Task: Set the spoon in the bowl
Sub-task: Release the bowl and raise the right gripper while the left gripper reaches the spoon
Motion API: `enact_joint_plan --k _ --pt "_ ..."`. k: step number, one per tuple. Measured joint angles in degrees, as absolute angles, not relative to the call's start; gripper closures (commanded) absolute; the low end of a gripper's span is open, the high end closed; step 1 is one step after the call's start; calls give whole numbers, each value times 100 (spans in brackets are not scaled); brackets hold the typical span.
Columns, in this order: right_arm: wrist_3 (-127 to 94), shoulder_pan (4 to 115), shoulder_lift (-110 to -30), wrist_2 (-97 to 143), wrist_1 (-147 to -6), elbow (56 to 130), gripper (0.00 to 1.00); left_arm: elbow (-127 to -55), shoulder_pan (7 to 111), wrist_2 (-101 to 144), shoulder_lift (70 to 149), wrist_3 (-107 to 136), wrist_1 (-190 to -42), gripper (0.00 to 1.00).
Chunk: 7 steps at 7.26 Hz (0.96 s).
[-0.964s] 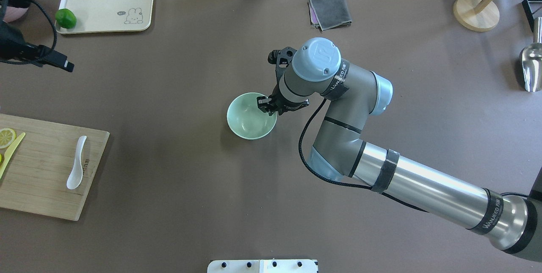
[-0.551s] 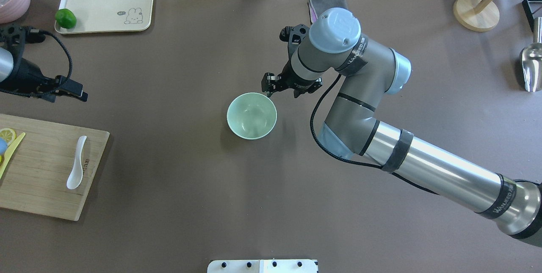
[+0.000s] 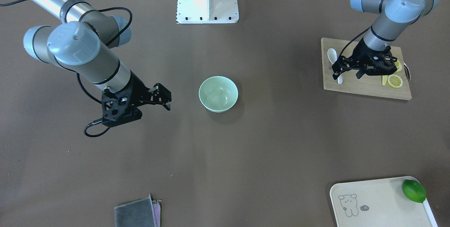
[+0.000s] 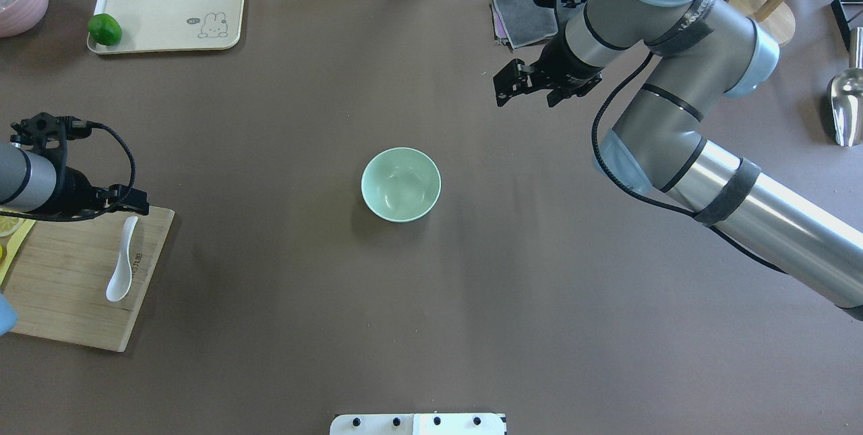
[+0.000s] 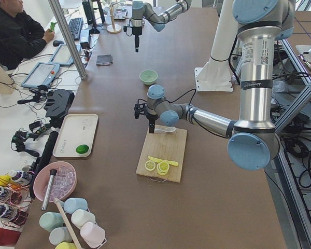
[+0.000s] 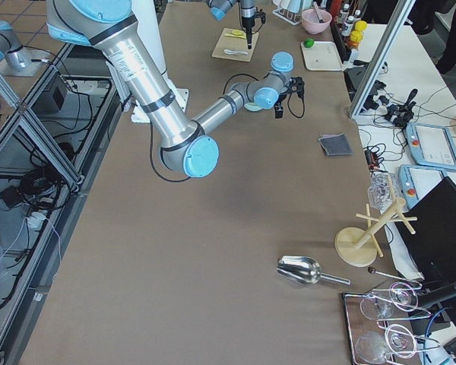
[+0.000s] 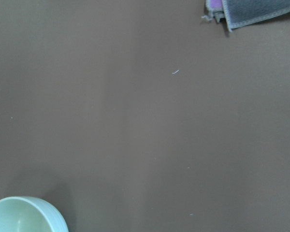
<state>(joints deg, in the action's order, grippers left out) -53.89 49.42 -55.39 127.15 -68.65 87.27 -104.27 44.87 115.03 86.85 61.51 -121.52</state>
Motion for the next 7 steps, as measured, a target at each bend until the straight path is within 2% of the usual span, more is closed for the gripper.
enact_joint_plan --k 1,2,4,5,7 --pt "-5207 5077 -5638 12822 -6864 8755 0 -10415 4315 11394 8640 6218 -12177 13" --pt "-5085 5139 -5683 12859 -6870 8759 0 -10417 4206 11353 8622 6245 -12186 34" --pt "-5020 5178 -5743 12878 -6876 8769 0 -10426 4108 11336 8615 6253 -12190 67" --pt "-5018 5180 -5749 12878 -6878 8775 0 -10429 4084 11336 8614 6244 -12190 97" --pt "-5043 5180 -5740 12866 -6876 8783 0 -10535 4081 11352 8517 6223 -12267 100"
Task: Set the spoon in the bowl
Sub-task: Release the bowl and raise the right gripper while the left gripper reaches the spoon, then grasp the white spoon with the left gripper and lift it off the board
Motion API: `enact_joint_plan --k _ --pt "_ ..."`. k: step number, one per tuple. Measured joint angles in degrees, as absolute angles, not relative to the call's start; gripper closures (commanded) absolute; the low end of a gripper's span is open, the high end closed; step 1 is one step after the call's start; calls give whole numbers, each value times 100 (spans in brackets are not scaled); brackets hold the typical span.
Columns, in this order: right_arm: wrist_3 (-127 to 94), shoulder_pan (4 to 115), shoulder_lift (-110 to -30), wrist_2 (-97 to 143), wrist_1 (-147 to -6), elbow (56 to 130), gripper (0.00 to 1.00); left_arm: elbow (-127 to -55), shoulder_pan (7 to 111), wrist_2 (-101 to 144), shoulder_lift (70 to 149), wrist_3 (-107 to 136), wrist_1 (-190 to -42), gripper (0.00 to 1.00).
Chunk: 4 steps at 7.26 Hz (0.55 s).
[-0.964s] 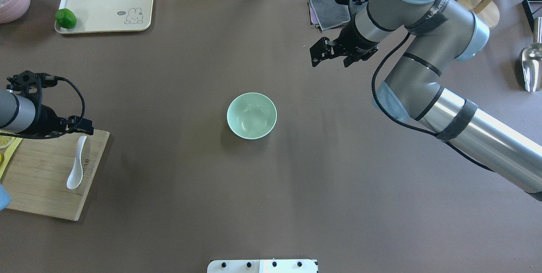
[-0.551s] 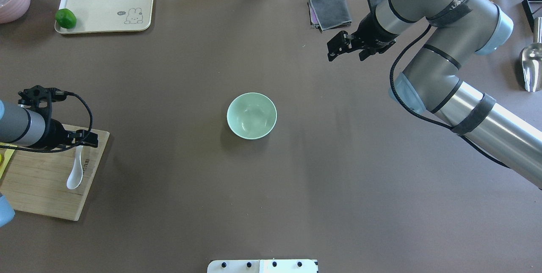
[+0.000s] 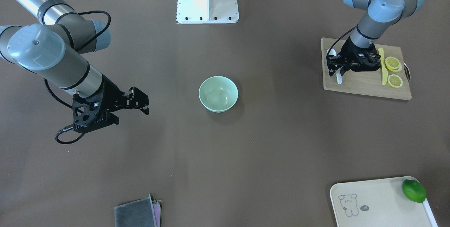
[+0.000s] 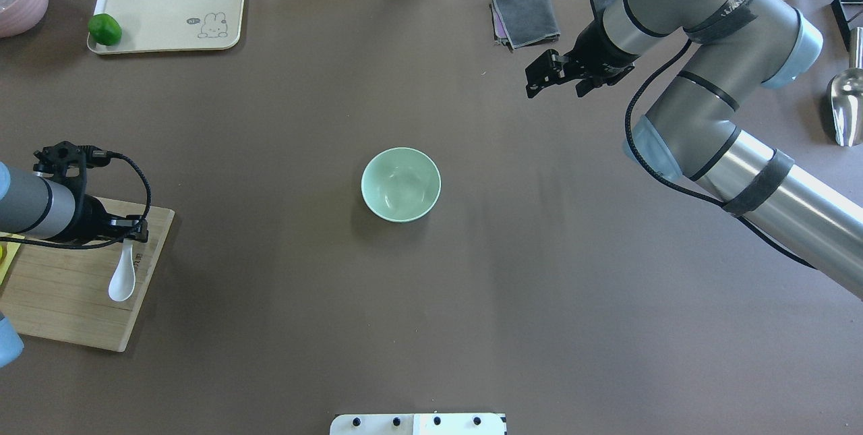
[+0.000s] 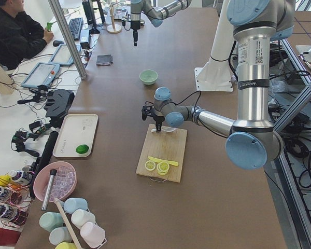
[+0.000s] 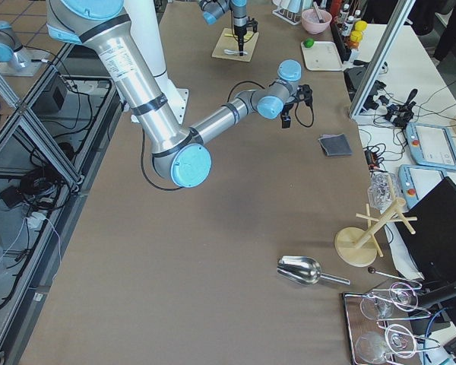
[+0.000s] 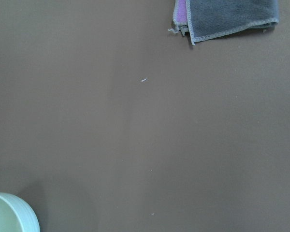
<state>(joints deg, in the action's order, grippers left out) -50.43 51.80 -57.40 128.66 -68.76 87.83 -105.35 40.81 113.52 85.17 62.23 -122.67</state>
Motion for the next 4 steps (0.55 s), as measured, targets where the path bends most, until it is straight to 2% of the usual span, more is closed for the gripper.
enact_joint_plan --k 2,4 --pt "-5099 5179 -5727 12854 -6881 8838 0 -10895 4148 11450 8175 6202 -12450 100" --pt "-5113 5185 -5763 12848 -6887 8896 0 -11025 4253 11685 8152 6198 -12475 100"
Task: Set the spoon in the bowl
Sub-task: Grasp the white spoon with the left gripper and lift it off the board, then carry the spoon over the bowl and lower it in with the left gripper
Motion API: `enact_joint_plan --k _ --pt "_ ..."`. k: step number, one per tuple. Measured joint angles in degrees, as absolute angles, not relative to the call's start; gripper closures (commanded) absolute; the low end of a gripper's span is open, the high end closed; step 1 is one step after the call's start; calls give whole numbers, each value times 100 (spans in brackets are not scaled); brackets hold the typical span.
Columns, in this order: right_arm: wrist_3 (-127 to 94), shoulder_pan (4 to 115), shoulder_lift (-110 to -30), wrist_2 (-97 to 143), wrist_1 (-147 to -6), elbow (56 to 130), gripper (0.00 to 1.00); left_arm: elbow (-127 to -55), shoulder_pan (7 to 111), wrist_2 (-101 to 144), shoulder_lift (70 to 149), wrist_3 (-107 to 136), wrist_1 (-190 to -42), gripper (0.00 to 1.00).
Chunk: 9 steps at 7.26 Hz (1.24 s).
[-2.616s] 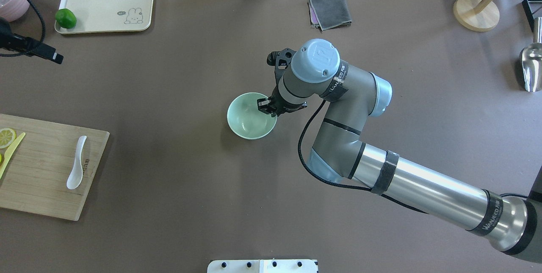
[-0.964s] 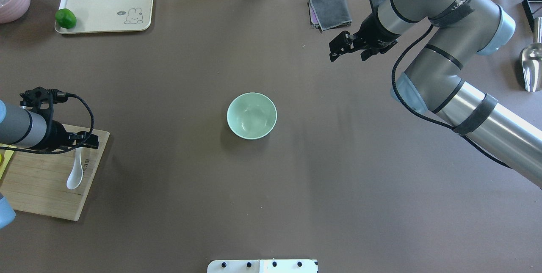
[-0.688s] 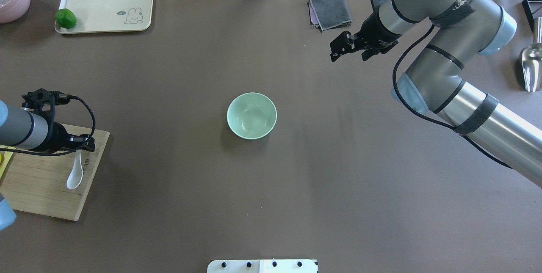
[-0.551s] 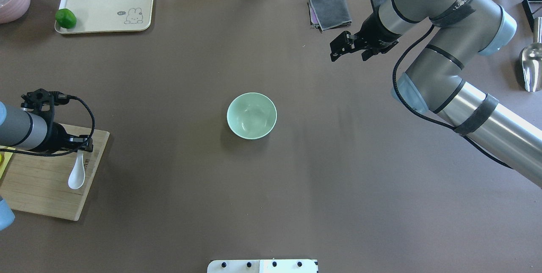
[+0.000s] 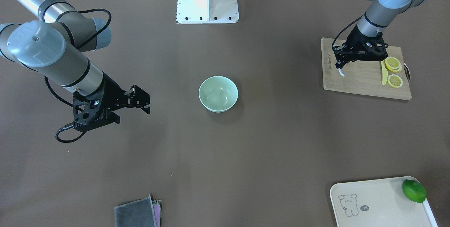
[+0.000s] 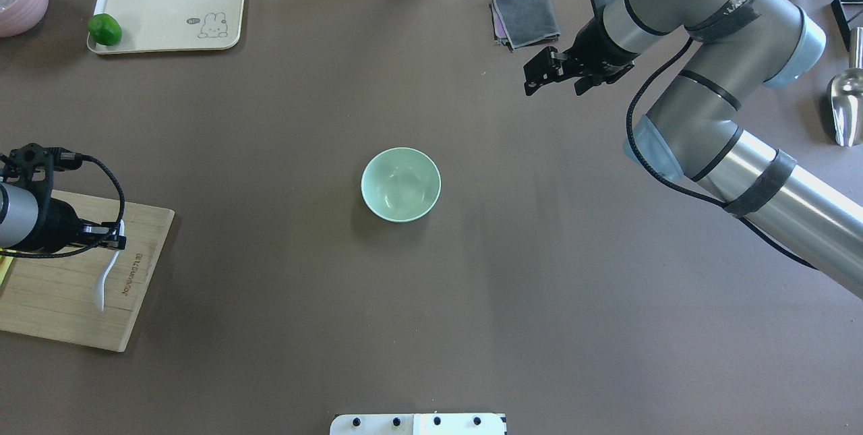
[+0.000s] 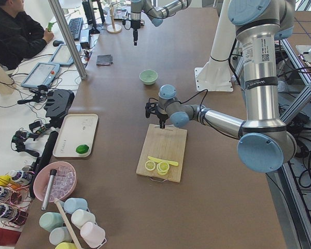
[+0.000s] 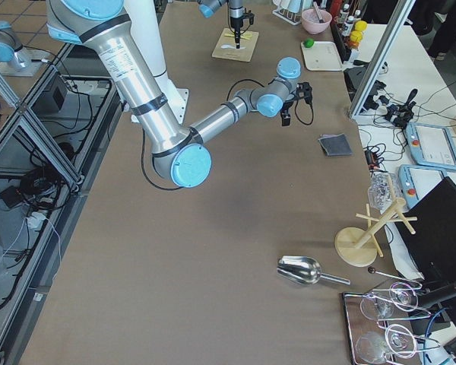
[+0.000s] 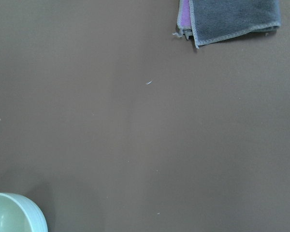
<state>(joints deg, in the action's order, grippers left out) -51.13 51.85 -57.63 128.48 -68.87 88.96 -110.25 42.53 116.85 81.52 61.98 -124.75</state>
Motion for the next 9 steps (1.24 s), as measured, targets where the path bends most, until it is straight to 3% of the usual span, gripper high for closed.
enact_joint_plan --k 2,5,7,9 --pt "-5088 5223 -5875 12872 -6881 8954 0 -11022 4507 12044 8888 6239 -12109 100" --pt "-4993 5475 -6371 12825 -6853 9218 0 -10761 4695 12367 11392 6746 -10371 100" --pt "-4924 5792 -6649 12828 -6903 9285 0 -10095 4655 12361 12390 7075 -10328 100" --pt "-4371 6135 -7041 12845 -7131 9332 0 -8995 4496 12175 12837 7280 -11479 100"
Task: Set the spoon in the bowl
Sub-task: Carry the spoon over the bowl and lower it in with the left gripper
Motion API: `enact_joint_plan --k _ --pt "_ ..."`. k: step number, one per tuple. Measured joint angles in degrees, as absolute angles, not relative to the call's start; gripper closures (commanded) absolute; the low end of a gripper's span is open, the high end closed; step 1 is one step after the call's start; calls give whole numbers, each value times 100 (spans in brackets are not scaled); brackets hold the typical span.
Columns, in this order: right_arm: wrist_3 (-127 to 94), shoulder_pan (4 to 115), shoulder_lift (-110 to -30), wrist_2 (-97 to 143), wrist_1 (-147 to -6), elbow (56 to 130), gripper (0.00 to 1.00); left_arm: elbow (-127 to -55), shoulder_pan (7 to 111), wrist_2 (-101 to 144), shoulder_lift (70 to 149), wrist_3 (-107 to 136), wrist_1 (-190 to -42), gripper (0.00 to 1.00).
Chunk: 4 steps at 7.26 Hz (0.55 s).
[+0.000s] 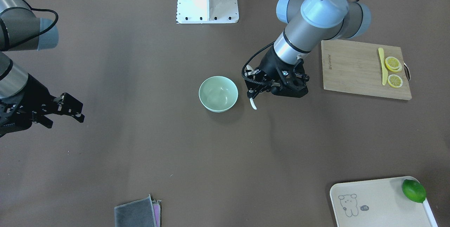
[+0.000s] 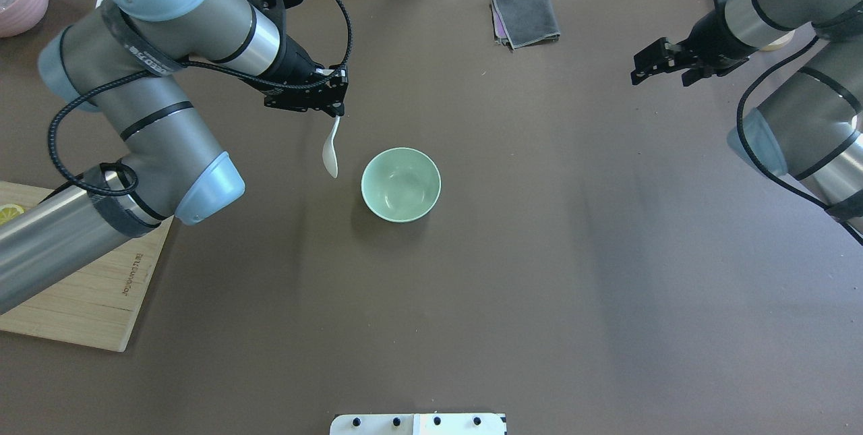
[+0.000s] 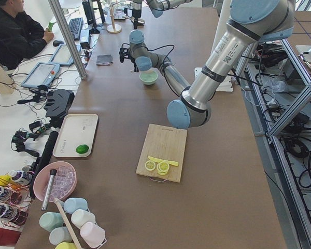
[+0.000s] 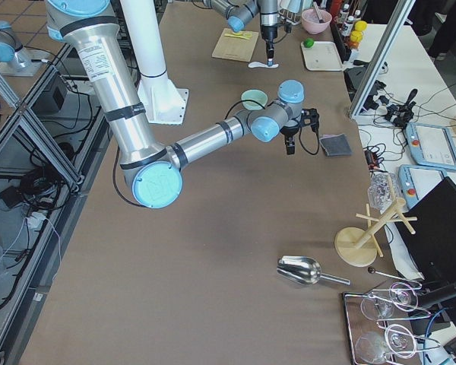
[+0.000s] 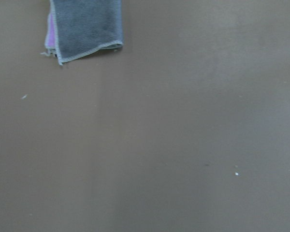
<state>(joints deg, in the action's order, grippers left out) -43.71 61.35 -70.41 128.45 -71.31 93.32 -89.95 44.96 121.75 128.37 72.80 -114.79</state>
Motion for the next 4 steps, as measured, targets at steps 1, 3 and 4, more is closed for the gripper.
enact_joint_plan --k 1,3,4 --pt "-4170 6257 -7192 12863 -7251 9380 0 -8586 4345 11925 13014 7382 -11901 100" --pt "-4056 6380 -7286 12904 -7335 9414 0 -8298 3858 11507 13195 7669 -12167 100" --pt "-4047 6452 -7294 13005 -7343 9414 0 -8280 3673 11419 13207 7779 -12184 100"
